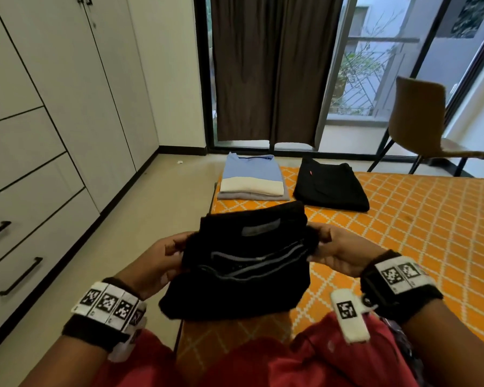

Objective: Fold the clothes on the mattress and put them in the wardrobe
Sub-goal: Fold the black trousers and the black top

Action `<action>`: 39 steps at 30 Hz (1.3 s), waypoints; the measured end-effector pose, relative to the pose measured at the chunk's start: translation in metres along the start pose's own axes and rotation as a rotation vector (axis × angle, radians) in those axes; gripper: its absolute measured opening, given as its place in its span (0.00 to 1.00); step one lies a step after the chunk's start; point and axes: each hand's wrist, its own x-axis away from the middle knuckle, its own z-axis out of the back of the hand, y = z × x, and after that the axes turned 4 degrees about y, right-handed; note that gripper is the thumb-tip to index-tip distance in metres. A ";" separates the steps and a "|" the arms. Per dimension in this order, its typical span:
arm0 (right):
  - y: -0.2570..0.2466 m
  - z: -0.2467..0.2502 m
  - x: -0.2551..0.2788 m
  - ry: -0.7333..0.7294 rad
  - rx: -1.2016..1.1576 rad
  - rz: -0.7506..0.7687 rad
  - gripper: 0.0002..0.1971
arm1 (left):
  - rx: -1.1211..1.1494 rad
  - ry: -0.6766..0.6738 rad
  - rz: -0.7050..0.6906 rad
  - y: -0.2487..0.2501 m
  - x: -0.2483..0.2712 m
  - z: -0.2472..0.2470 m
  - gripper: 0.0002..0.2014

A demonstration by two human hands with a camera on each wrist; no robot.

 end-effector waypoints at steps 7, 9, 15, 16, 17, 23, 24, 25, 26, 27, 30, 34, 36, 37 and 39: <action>-0.001 -0.004 -0.075 0.462 0.241 -0.143 0.13 | -0.349 0.360 0.186 -0.017 -0.081 -0.011 0.10; 0.010 0.002 -0.109 0.605 0.169 -0.116 0.20 | -0.198 0.550 0.215 -0.034 -0.120 0.006 0.13; 0.097 -0.025 -0.156 0.780 0.909 0.028 0.29 | -0.922 0.486 -0.007 -0.120 -0.150 0.001 0.22; 0.122 -0.037 -0.158 0.672 1.075 0.066 0.29 | -1.058 0.345 -0.009 -0.140 -0.142 -0.015 0.27; 0.145 -0.047 -0.157 0.554 1.216 0.088 0.30 | -1.197 0.248 0.067 -0.159 -0.134 -0.029 0.30; 0.199 -0.019 -0.166 0.408 1.552 0.182 0.31 | -1.502 0.234 0.188 -0.203 -0.115 -0.041 0.29; 0.199 -0.017 -0.167 0.439 1.587 0.198 0.31 | -1.481 0.254 0.187 -0.202 -0.117 -0.040 0.29; 0.201 -0.015 -0.169 0.457 1.586 0.144 0.31 | -1.472 0.260 0.192 -0.203 -0.119 -0.038 0.29; 0.201 -0.014 -0.173 0.467 1.571 0.083 0.31 | -1.476 0.261 0.200 -0.204 -0.121 -0.036 0.30; 0.202 -0.013 -0.176 0.517 1.558 0.058 0.32 | -1.481 0.263 0.209 -0.205 -0.121 -0.035 0.30; 0.200 -0.004 -0.178 0.625 1.540 0.016 0.42 | -1.483 0.231 0.223 -0.205 -0.121 -0.032 0.33; 0.189 0.006 -0.176 0.690 1.427 -0.156 0.53 | -1.416 0.187 0.240 -0.200 -0.124 -0.027 0.37; 0.183 0.011 -0.167 0.705 1.359 -0.245 0.58 | -1.404 0.157 0.245 -0.196 -0.123 -0.025 0.40; 0.181 0.017 -0.160 0.709 1.324 -0.284 0.60 | -1.397 0.140 0.246 -0.193 -0.122 -0.023 0.41; 0.175 0.027 -0.143 0.705 1.253 -0.356 0.58 | -1.353 0.095 0.254 -0.186 -0.117 -0.017 0.43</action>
